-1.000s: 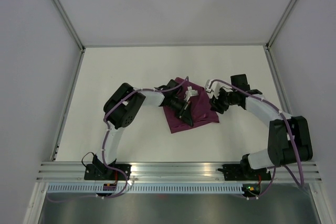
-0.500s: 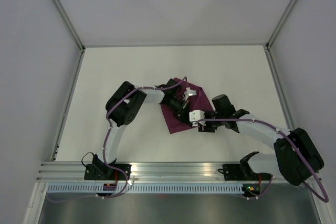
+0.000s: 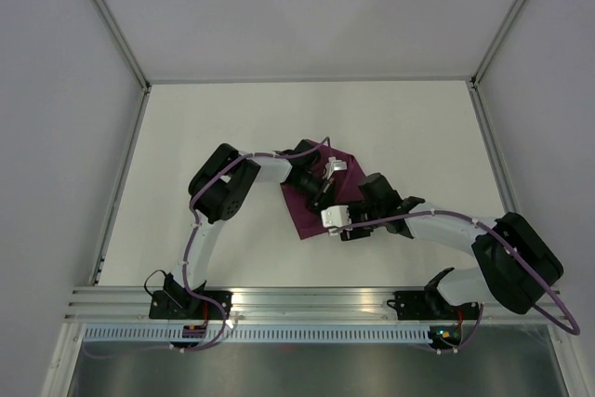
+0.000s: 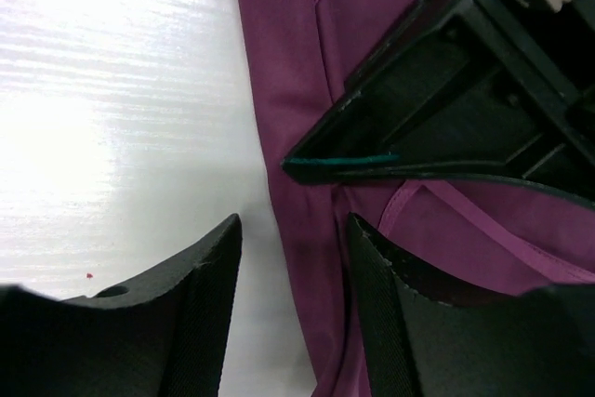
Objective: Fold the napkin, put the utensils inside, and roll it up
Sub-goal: Roll the napkin with the utensil
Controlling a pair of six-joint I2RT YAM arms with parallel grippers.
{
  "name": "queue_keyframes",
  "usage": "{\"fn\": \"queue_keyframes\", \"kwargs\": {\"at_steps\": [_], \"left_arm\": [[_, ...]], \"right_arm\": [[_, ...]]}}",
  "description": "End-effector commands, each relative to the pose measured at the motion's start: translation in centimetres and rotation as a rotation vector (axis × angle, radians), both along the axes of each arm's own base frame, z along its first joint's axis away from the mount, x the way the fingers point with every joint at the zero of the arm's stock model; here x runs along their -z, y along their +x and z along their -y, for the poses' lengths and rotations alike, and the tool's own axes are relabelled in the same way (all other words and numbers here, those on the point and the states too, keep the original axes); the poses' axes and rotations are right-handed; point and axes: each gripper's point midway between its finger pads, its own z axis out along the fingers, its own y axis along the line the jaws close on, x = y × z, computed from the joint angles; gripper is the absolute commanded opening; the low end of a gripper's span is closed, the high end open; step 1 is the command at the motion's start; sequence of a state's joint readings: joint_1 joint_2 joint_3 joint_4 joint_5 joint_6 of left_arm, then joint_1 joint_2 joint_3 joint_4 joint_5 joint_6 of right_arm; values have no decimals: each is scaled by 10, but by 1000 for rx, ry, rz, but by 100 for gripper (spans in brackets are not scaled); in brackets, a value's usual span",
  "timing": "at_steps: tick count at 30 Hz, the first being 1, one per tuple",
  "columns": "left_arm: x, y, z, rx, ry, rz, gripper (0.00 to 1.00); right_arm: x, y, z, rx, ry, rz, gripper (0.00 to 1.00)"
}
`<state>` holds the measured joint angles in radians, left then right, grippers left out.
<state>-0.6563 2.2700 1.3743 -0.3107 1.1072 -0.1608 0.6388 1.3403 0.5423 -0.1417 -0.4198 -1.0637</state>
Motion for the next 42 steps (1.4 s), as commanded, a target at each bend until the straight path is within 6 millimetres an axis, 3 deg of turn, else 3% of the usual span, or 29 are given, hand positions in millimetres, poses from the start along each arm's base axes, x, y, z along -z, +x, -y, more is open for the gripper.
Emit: {"fn": "queue_keyframes", "kwargs": {"at_steps": [1, 6, 16, 22, 28, 31, 38, 42], "left_arm": [[63, -3, -31, -29, 230, 25, 2], [63, -4, -33, -24, 228, 21, 2], [61, 1, -36, -29, 212, 16, 2], [59, 4, -36, -34, 206, 18, 2], [53, 12, -38, -55, 204, 29, 3], [47, 18, -38, -73, 200, 49, 12], [23, 36, -34, -138, 203, 137, 46], [2, 54, -34, -195, 196, 211, 54]], "right_arm": [[0, 9, -9, -32, -12, 13, 56], [6, 12, -11, -33, -44, -36, 49], [23, 0, -7, -66, -145, -191, 46], [31, -13, 0, -78, -202, -364, 31], [29, -11, 6, -70, -197, -451, 20], [28, -16, 12, -67, -209, -521, 17], [33, -22, 19, -78, -247, -662, 11], [35, -22, 22, -71, -261, -714, 10]]}}
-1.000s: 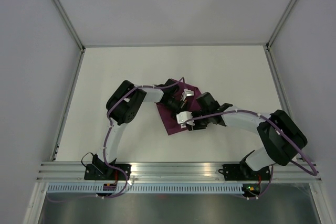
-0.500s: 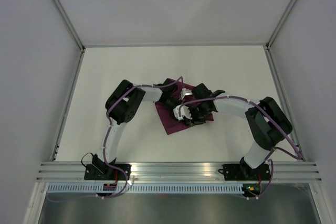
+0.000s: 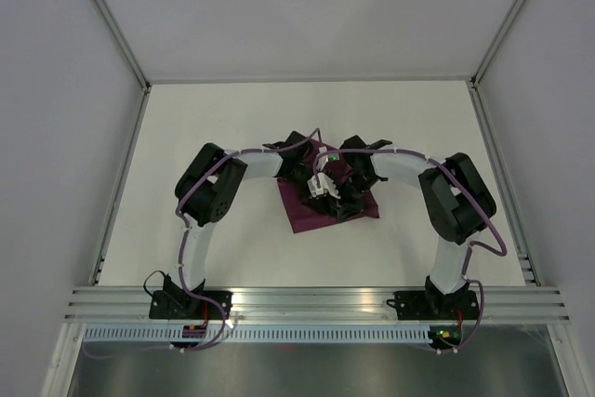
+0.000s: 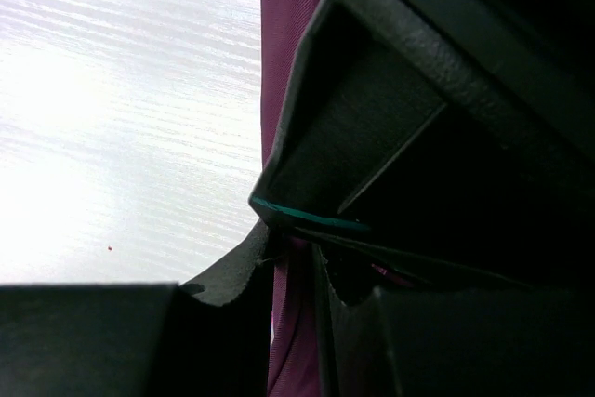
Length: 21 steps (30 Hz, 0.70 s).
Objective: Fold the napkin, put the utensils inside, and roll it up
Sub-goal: Roll the napkin with the utensil
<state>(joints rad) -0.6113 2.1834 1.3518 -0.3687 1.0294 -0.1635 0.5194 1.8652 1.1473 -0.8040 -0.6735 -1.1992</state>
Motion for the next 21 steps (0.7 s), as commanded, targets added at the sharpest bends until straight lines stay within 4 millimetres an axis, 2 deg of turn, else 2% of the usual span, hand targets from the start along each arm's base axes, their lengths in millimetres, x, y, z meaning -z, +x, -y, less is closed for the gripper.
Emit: {"fn": "queue_keyframes", "kwargs": {"at_steps": [1, 5, 6, 7, 9, 11, 12, 13, 15, 16, 18, 19, 20, 21], "left_arm": [[17, 42, -19, -142, 163, 187, 54], [8, 61, -31, -248, 207, 242, 56], [-2, 65, -33, -271, 204, 267, 56], [1, 69, -39, -314, 230, 281, 56], [-7, 81, -49, -383, 247, 320, 56], [-16, 98, -68, -501, 304, 409, 55], [-33, 104, -73, -543, 295, 459, 55], [-32, 104, -80, -576, 310, 486, 55], [-42, 110, -91, -642, 323, 554, 54], [-49, 104, -98, -676, 317, 571, 54], [-64, 111, -101, -734, 283, 654, 54], [-70, 105, -107, -752, 272, 689, 55], [-78, 103, -101, -755, 244, 735, 55], [-81, 104, -104, -776, 255, 780, 55]], "right_arm": [[26, -39, 38, -23, -163, -194, 9], [29, -38, 38, -23, -173, -257, 8], [28, -41, 39, -23, -181, -287, 8], [29, -38, 39, -17, -178, -305, 8], [28, -39, 40, -18, -183, -332, 8], [30, -37, 41, -11, -190, -358, 8], [30, -35, 41, -8, -189, -359, 8], [33, -35, 42, -6, -194, -373, 7], [35, -35, 43, -1, -199, -383, 8], [38, -34, 43, 3, -205, -391, 8], [39, -35, 43, 9, -213, -407, 7], [41, -33, 43, 12, -215, -414, 7], [41, -33, 43, 15, -217, -421, 8], [41, -32, 43, 23, -220, -429, 8]]}}
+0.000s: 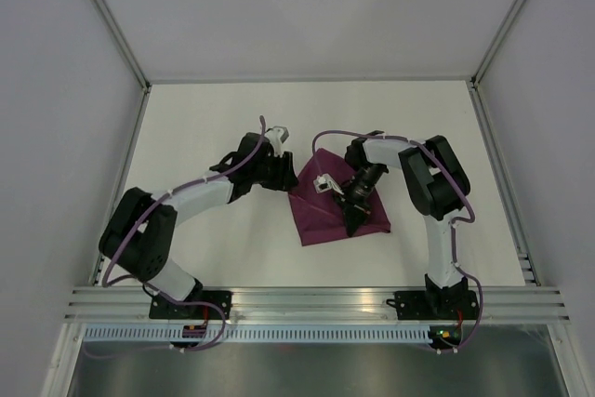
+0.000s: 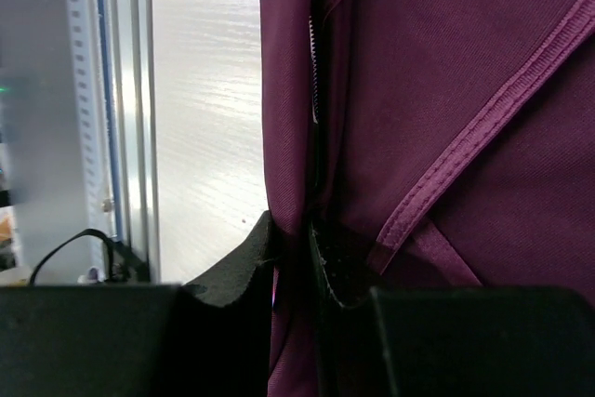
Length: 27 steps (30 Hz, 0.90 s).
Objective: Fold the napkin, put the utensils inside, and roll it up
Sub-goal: Roll the napkin with the utensil
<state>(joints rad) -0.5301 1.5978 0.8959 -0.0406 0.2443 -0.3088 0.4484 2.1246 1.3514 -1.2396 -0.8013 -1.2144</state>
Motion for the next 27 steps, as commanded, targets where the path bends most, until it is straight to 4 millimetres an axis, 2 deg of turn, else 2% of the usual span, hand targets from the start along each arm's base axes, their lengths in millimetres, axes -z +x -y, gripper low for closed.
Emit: {"fn": "queue_keyframes", "kwargs": {"at_steps": [1, 2, 3, 4, 5, 7, 8, 10, 12, 13, 14, 16, 18, 19, 20, 21, 25, 27], "left_arm": [[-32, 16, 0, -99, -1, 232, 55], [-41, 6, 12, -64, 2, 277, 55], [-48, 9, 10, -83, 40, 345, 55], [-46, 3, 12, -73, 63, 367, 55], [-52, -9, 25, -38, 61, 403, 55], [-54, -15, 30, -29, 100, 461, 55], [-53, -26, 41, 4, 112, 479, 55], [-52, -31, 45, 9, 168, 528, 54], [-54, -44, 58, 43, 217, 593, 54], [-56, -59, 70, 86, 223, 621, 54], [-57, -62, 74, 93, 244, 642, 54], [-52, -80, 92, 188, 288, 684, 56], [-44, -87, 104, 249, 340, 710, 58], [-36, -100, 113, 305, 361, 716, 58], [-38, -102, 119, 330, 388, 741, 58], [-25, -113, 126, 391, 431, 751, 58], [-10, -134, 145, 518, 423, 777, 62], [-3, -140, 146, 575, 420, 791, 63]], "right_arm": [[41, 8, 21, -82, -94, 43, 8], [41, 10, 21, -76, -94, 45, 7], [41, 11, 20, -68, -97, 39, 7], [41, 13, 20, -65, -98, 40, 8], [41, 13, 19, -64, -99, 35, 7], [42, 14, 19, -53, -104, 28, 8], [42, 15, 19, -50, -103, 26, 7], [42, 17, 18, -42, -104, 24, 7], [43, 18, 18, -35, -107, 19, 7], [43, 18, 18, -33, -107, 17, 7], [43, 18, 18, -31, -107, 13, 7], [43, 19, 18, -20, -112, 12, 7], [44, 20, 18, -19, -112, 17, 7], [44, 20, 18, -17, -114, 15, 7], [44, 20, 19, -13, -117, 12, 7], [45, 20, 19, -12, -120, 12, 7], [45, 21, 18, -8, -120, 15, 6], [45, 21, 19, -7, -123, 14, 6]]}}
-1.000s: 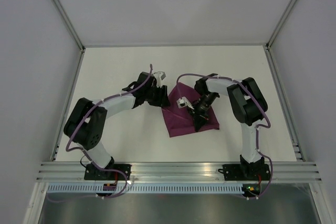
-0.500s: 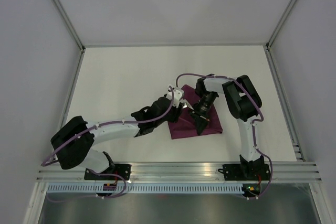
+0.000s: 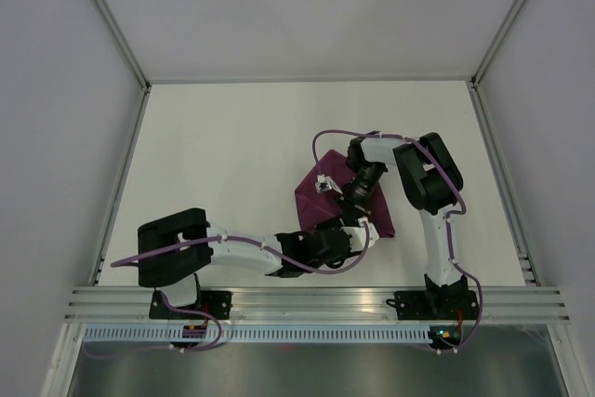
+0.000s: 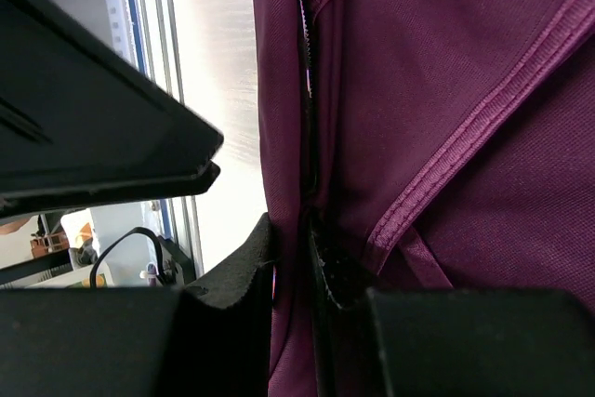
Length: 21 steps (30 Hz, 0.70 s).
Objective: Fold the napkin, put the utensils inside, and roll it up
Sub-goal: Roll the napkin with the utensil
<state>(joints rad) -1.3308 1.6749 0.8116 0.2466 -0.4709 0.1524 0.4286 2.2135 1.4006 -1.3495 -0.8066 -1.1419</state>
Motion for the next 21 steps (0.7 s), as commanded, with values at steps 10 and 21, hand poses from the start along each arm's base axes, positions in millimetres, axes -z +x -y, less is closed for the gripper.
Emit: {"fn": "queue_keyframes", "kwargs": {"at_steps": [10, 21], "left_arm": [[3, -18, 23, 279, -19, 115, 65], [21, -18, 24, 290, 11, 114, 63]], "right_arm": [[46, 32, 9, -78, -26, 179, 5], [47, 33, 10, -72, -34, 177, 6]]}}
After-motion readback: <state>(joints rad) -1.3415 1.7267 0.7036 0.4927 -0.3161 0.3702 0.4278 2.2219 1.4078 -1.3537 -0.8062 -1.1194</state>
